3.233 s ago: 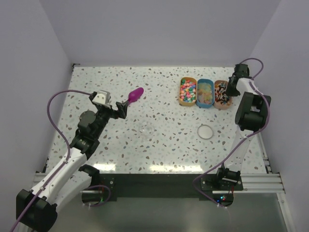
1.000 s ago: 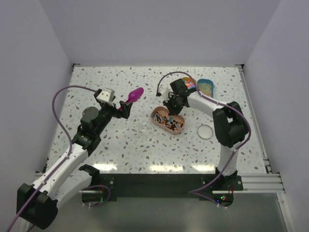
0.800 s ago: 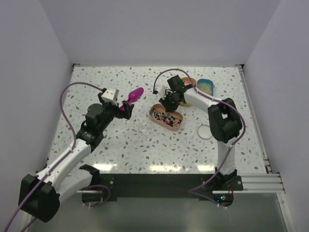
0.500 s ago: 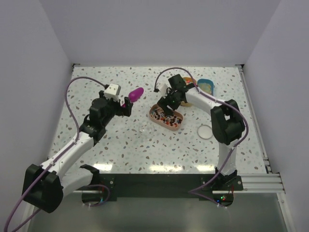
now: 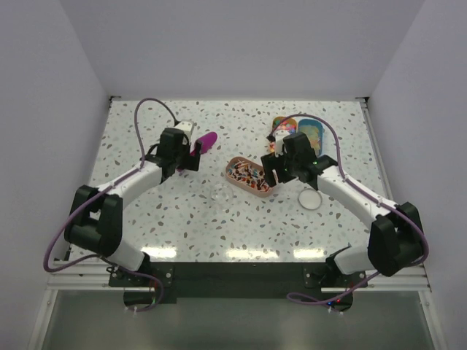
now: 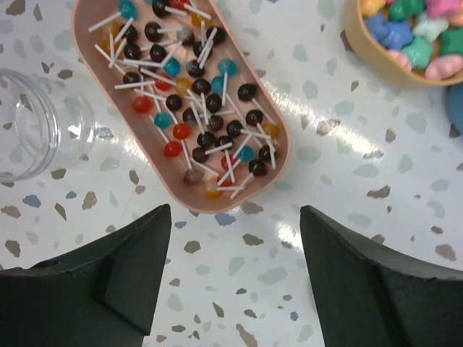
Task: Pack the candies
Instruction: Pick up the spatula from the center of the board.
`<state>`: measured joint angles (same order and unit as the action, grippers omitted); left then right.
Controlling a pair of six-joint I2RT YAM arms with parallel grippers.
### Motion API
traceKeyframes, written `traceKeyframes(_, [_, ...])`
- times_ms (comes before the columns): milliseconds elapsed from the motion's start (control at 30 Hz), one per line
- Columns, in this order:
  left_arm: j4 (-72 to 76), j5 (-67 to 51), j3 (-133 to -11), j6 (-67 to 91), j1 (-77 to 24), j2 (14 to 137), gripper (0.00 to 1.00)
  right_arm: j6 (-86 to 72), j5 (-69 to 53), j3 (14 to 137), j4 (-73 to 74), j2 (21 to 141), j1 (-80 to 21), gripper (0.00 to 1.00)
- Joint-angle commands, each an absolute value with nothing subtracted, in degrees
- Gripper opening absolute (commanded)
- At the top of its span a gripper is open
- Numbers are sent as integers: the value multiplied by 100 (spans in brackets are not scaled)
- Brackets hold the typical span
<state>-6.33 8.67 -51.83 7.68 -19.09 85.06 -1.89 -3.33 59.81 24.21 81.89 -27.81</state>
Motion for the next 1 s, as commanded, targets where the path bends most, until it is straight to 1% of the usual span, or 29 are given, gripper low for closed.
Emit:
traceKeyframes(0, [-975, 1011, -5730, 371, -1872, 8964, 97, -852, -290, 5599, 1943, 7761, -2786, 75])
traceKeyframes(133, [-1177, 949, -6247, 141, -1863, 9588, 93, -940, -395, 5239, 1776, 7559, -2786, 75])
traceKeyframes(233, [-1187, 862, -6546, 44, -1767, 10088, 86, -958, -466, 5125, 1749, 7497, -2786, 74])
traceKeyframes(433, [-1178, 353, -7083, 62, -1451, 10774, 85, -905, -510, 5036, 1723, 7286, -2786, 74])
traceKeyframes(533, [-1248, 28, -7347, 70, -1389, 11116, 81, -888, -510, 5010, 1731, 7260, -2786, 74])
traceKeyframes(633, [-1432, -377, -7576, 35, -1389, 11389, 79, -879, -492, 5019, 1732, 7260, -2786, 74])
traceKeyframes(667, [-1441, -430, -7585, 35, -1389, 11434, 75, -870, -483, 5019, 1740, 7260, -2786, 74])
traceKeyframes(733, [-1424, -509, -7594, 26, -1389, 11531, 70, -861, -466, 5010, 1732, 7286, -2777, 74])
traceKeyframes(767, [-1424, -518, -7594, 44, -1389, 11557, 63, -861, -475, 5010, 1731, 7295, -2786, 74])
traceKeyframes(833, [-1380, -580, -7594, 44, -1389, 11593, 57, -861, -509, 5027, 1731, 7356, -2786, 74])
traceKeyframes(867, [-1371, -597, -7594, 44, -1389, 11593, 48, -861, -527, 5036, 1731, 7374, -2786, 74])
traceKeyframes(900, [-1362, -650, -7602, 53, -1389, 11593, 45, -870, -536, 5036, 1714, 7383, -2786, 74])
traceKeyframes(933, [-1371, -685, -7594, 53, -1389, 11575, 38, -896, -536, 5045, 1714, 7383, -2786, 74])
traceKeyframes(967, [-1371, -720, -7585, 53, -1406, 11540, 33, -905, -588, 5045, 1688, 7383, -2786, 74])
